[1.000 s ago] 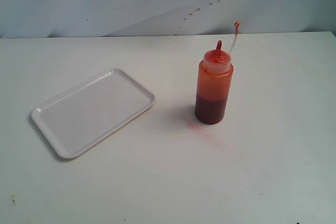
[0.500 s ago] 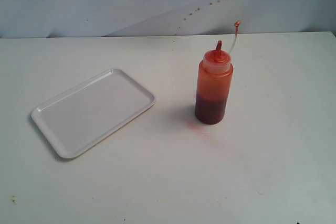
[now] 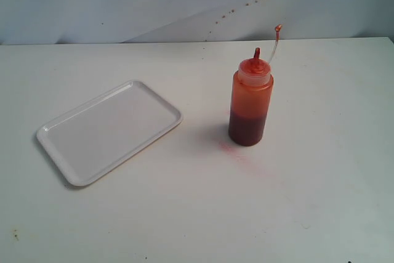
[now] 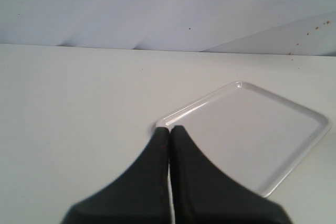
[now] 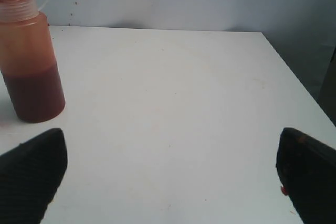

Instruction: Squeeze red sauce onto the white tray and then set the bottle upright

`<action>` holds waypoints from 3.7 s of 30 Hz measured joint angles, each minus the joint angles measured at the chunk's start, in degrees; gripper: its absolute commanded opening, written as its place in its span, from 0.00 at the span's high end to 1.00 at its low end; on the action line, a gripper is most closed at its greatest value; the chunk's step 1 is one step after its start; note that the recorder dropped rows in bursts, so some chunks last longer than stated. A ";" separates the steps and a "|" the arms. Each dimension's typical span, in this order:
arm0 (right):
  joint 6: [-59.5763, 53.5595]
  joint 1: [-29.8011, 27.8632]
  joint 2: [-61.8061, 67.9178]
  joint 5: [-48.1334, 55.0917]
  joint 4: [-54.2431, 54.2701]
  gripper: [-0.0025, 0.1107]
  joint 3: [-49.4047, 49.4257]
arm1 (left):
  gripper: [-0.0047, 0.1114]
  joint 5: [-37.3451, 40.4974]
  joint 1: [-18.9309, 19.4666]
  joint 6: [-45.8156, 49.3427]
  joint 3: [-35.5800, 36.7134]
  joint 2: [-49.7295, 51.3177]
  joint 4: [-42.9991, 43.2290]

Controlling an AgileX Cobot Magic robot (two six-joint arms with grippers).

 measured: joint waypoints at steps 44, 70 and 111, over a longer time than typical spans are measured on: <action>0.00 0.00 0.00 0.00 0.00 0.05 0.00 | 0.96 0.00 0.00 0.00 0.00 0.00 3.16; 0.00 0.00 0.00 0.00 0.00 0.05 0.00 | 0.96 -0.40 0.00 0.00 0.00 0.00 3.27; 0.00 0.00 0.00 0.00 0.00 0.05 0.00 | 0.96 -74.31 0.00 -9.81 -9.86 48.07 20.86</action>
